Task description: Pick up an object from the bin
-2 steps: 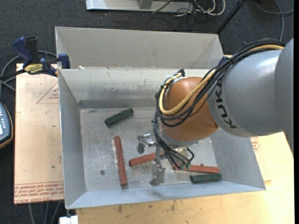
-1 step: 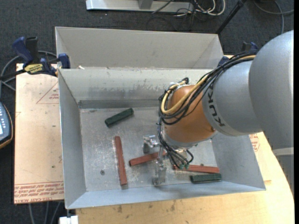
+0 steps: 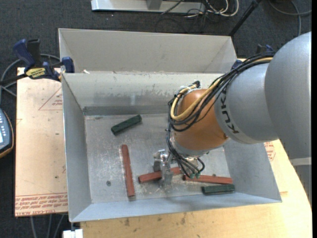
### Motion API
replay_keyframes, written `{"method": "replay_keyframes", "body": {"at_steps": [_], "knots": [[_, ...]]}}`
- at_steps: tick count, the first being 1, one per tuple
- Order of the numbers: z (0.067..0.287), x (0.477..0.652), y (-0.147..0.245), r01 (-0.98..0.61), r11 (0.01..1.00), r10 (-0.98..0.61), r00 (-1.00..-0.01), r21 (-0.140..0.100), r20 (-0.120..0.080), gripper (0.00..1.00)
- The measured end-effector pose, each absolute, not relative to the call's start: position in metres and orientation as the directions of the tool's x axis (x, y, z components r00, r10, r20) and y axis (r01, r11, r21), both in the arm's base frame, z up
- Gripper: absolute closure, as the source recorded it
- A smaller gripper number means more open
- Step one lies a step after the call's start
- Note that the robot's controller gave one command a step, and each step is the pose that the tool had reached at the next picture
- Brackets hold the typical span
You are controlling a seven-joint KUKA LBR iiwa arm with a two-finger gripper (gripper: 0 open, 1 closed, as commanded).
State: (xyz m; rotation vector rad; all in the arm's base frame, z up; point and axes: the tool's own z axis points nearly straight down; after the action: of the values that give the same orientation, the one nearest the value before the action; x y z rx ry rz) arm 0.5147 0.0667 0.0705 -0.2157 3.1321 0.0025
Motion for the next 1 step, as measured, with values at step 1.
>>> {"method": "replay_keyframes", "body": {"at_steps": [1], "knots": [[0.2148, 0.519, 0.0461, -0.172, 0.985, -0.172, -0.985, -0.001, -0.01, 1.0]]}}
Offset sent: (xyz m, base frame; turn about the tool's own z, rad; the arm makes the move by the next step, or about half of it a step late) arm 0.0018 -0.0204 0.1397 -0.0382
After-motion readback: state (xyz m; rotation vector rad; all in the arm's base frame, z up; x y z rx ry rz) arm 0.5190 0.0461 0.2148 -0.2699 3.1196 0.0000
